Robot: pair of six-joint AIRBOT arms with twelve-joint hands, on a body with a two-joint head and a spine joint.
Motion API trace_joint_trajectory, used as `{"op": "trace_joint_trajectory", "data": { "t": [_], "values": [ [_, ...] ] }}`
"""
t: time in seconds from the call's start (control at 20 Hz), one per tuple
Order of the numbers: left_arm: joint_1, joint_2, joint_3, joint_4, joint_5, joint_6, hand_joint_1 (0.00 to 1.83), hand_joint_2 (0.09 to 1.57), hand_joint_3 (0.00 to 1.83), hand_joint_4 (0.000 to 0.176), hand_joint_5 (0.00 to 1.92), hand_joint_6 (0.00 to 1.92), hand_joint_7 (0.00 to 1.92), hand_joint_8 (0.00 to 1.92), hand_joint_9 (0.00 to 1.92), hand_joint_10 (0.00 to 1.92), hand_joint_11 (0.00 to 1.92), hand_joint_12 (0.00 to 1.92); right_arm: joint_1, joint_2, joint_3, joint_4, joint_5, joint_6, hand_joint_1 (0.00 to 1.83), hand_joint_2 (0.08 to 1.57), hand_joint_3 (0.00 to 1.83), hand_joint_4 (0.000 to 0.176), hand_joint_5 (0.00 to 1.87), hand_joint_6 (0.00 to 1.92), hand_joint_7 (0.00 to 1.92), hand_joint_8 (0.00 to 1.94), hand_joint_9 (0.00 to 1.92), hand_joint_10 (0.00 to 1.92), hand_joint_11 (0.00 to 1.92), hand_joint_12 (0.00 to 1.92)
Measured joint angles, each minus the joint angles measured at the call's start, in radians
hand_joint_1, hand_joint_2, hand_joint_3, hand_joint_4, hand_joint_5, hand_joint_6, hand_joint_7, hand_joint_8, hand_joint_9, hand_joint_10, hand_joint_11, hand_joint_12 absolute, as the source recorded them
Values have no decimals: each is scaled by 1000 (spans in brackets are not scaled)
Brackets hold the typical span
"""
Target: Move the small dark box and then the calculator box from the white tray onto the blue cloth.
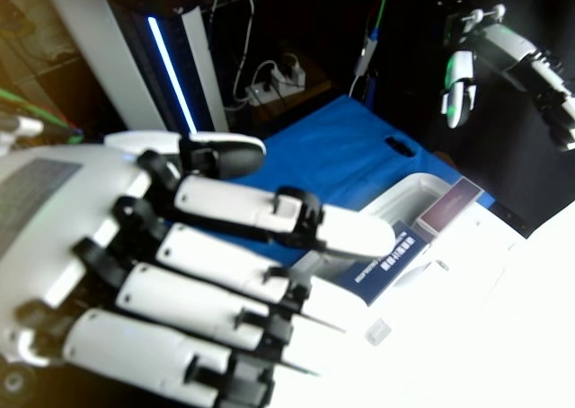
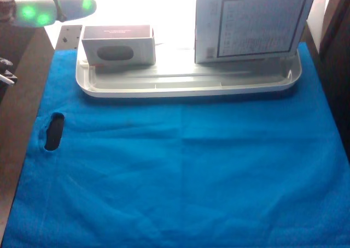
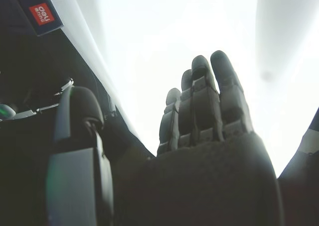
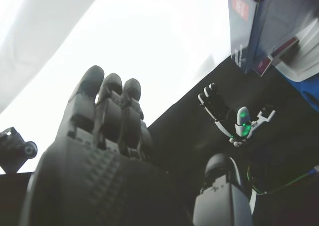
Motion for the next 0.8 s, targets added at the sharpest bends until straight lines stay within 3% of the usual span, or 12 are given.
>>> {"op": "trace_joint_trajectory", "data": {
  "t": [0.15, 0.25, 0.3, 0.45, 0.55, 0.6, 0.7, 0.8],
  "values": [
    [0, 0, 0, 8, 7, 0, 476, 953, 3, 0, 91, 1, 135, 0, 93, 1, 0, 195, 0, 0, 0, 2, 0, 0, 154, 908, 2, 63, 50, 0, 32, 0, 5, 0, 0, 64],
    [-1, 0, 11, 34, 21, -11, 534, 872, 2, 0, 174, 1, 176, 0, 127, 1, 0, 289, 0, -8, 5, 2, 0, 0, 153, 915, 3, 61, 46, 0, 37, 4, 13, 5, 10, 68],
    [-7, -6, 29, 68, 28, -51, 546, 888, 0, 0, 157, 0, 166, 1, 133, 0, 0, 403, 0, -8, 5, -1, 1, 0, 150, 917, 2, 70, 56, 2, 54, 5, 19, 5, 1, 24],
    [-43, -55, 124, 205, 106, -227, 657, 776, 0, 0, 185, 2, 214, 4, 195, 7, 0, 409, 0, -9, 5, -2, -2, 0, 143, 914, 0, 69, 68, 4, 35, 0, 14, 0, 6, 3],
    [-79, -71, 151, 303, 186, -254, 744, 782, 0, 0, 209, 0, 239, 0, 248, 3, 15, 403, 0, -10, 5, 0, -3, 0, 150, 902, 0, 61, 72, 5, 1, 0, 0, 0, 21, 9],
    [-101, -77, 163, 359, 223, -267, 791, 834, 5, 0, 229, 3, 265, 4, 277, 3, 34, 512, 0, -10, 5, 0, -5, 0, 146, 904, 0, 56, 71, 4, 0, 0, 0, 0, 31, 14],
    [-154, -101, 207, 529, 285, -378, 855, 883, 5, 0, 277, 3, 322, 5, 350, 6, 21, 768, 0, -10, 5, -1, -3, 0, 108, 900, 0, 58, 71, 3, 0, 0, 0, 0, 22, 11],
    [-173, -114, 218, 603, 329, -395, 860, 883, 1, 0, 265, 0, 327, 0, 350, 0, 0, 867, 0, -10, 5, -1, -4, 0, 117, 898, 0, 61, 78, 4, 0, 0, 0, 0, 26, 14]
  ]
}}
